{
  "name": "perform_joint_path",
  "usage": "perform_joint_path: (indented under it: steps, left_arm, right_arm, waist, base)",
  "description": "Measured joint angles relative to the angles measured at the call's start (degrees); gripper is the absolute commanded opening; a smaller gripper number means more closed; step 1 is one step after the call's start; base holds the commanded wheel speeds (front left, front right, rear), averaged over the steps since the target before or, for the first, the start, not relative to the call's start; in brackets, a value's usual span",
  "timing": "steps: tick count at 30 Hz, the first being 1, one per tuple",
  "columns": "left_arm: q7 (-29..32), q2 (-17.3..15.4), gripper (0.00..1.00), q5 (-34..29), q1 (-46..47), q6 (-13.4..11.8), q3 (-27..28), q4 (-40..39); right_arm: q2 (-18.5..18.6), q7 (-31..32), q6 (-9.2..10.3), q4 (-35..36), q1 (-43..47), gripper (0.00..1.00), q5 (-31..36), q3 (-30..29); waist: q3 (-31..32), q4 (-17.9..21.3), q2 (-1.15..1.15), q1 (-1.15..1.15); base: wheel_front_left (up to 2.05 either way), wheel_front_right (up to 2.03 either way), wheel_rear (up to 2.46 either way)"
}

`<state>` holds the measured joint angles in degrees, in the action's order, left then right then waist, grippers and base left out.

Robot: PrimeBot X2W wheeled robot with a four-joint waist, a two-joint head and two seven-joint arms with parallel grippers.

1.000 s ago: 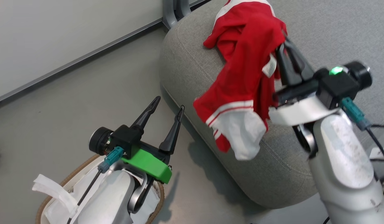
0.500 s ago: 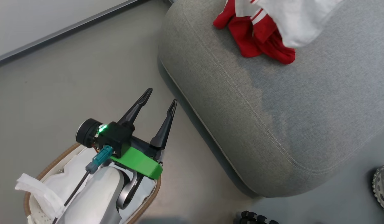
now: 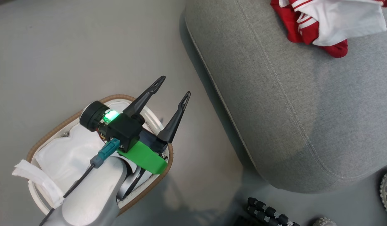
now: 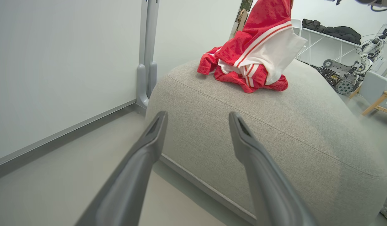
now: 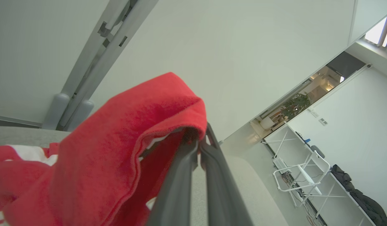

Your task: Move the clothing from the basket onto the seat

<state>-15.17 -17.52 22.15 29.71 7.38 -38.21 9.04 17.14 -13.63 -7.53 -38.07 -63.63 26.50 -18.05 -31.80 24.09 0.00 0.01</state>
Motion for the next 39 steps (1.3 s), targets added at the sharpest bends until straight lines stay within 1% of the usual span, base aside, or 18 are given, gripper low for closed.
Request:
perform_joint_path:
  steps: [3, 5, 6, 7, 8, 11, 13, 16, 21, 26, 28, 31, 35, 39]
  left_arm:
    - [0.0, 0.0, 1.00, 0.1, 1.1, 0.0, -1.2, 0.0]
    - [0.0, 0.0, 1.00, 0.5, 1.7, 0.0, -1.9, 0.2]
    - [0.0, 0.1, 1.00, 0.5, 1.9, 0.0, -2.3, 0.3]
    - [0.0, 0.2, 1.00, 0.5, 2.1, 0.0, -2.6, 0.4]
    - [0.0, 0.2, 1.00, 0.6, 2.2, 0.0, -2.8, 0.5]
    - [0.0, 0.6, 1.00, 1.0, 2.2, 0.0, -3.1, 1.0]
    - [0.0, 1.0, 1.00, 1.0, 2.2, 0.0, -2.9, 1.6]
    - [0.0, 1.6, 1.00, 1.2, 1.8, 0.0, -2.6, 2.4]
    - [0.0, 3.0, 1.00, 1.4, 0.4, 0.0, -1.7, 3.7]
    - [0.0, 4.3, 1.00, 1.4, -2.0, 0.0, 0.7, 4.3]
    - [0.0, 4.9, 1.00, 1.2, -3.3, 0.0, 2.3, 4.8]
    - [0.0, 6.1, 1.00, 0.9, -5.1, 0.0, 4.7, 5.5]
    - [0.0, 7.1, 1.00, 0.0, -8.3, 0.0, 9.8, 6.5]
    - [0.0, 8.1, 1.00, -1.2, -10.8, 0.0, 14.3, 7.5]
  right_arm:
    - [-2.8, -0.2, -0.01, -2.5, 3.9, 0.00, 1.2, -3.0]
    - [-4.7, -0.6, -0.01, -3.8, 6.2, 0.31, 1.4, -5.6]
    - [-5.3, -0.8, -0.01, -4.0, 7.0, 0.43, 1.7, -6.6]
    - [-5.8, -0.9, -0.01, -4.3, 8.1, 0.65, 1.9, -7.7]
    - [-6.4, -1.0, -0.01, -4.4, 9.2, 1.00, 1.9, -9.2]
    - [-7.4, -1.4, 0.00, -4.4, 12.0, 1.00, 2.1, -12.0]
    - [-7.8, -1.4, 0.00, -3.2, 13.9, 1.00, 1.7, -12.7]
    - [-8.2, -1.4, 0.00, -1.5, 15.9, 1.00, 0.8, -12.3]
    - [-7.7, -1.4, -0.01, 1.3, 21.0, 1.00, -1.0, -9.1]
    - [-7.9, -1.4, 0.00, 5.5, 24.3, 1.00, -4.2, -5.1]
    - [-8.8, -1.4, 0.00, 7.8, 25.1, 1.00, -5.8, -2.8]
    - [-9.0, -1.4, 0.00, 9.5, 25.8, 1.00, -8.3, 0.7]
    - [-10.1, -1.4, -0.01, 11.2, 26.4, 1.00, -12.3, 6.8]
    - [-10.9, -1.5, 0.00, 11.8, 26.6, 1.00, -15.3, 11.3]
  waist:
    - [-1.7, -0.9, 0.00, 0.00]
    - [-2.6, -1.5, 0.00, 0.00]
    - [-2.8, -1.8, 0.00, 0.00]
    - [-2.9, -2.0, 0.00, 0.00]
    - [-2.9, -2.2, 0.00, 0.00]
    - [-2.3, -2.3, 0.00, 0.00]
    - [-1.7, -2.2, 0.00, 0.00]
    - [-0.3, -1.7, 0.00, 0.00]
    - [2.7, -0.3, 0.00, 0.00]
    - [6.0, 0.6, 0.00, -0.01]
    - [7.5, 0.6, 0.00, 0.00]
    - [9.4, 0.2, 0.00, -0.01]
    - [12.1, -1.1, 0.00, -0.01]
    - [13.9, -3.3, 0.00, -0.01]
  base:
    - [0.00, 0.00, 0.00]
    - [0.00, 0.00, 0.00]
    - [0.00, 0.00, 0.00]
    - [0.00, 0.00, 0.00]
    - [0.00, 0.00, 0.00]
    - [0.00, 0.00, 0.00]
    - [0.00, 0.00, 0.00]
    - [0.00, 0.00, 0.00]
    - [0.00, 0.00, 0.00]
    - [0.00, 0.00, 0.00]
    - [0.00, 0.00, 0.00]
    - [0.00, 0.00, 0.00]
    - [0.00, 0.00, 0.00]
    - [0.00, 0.00, 0.00]
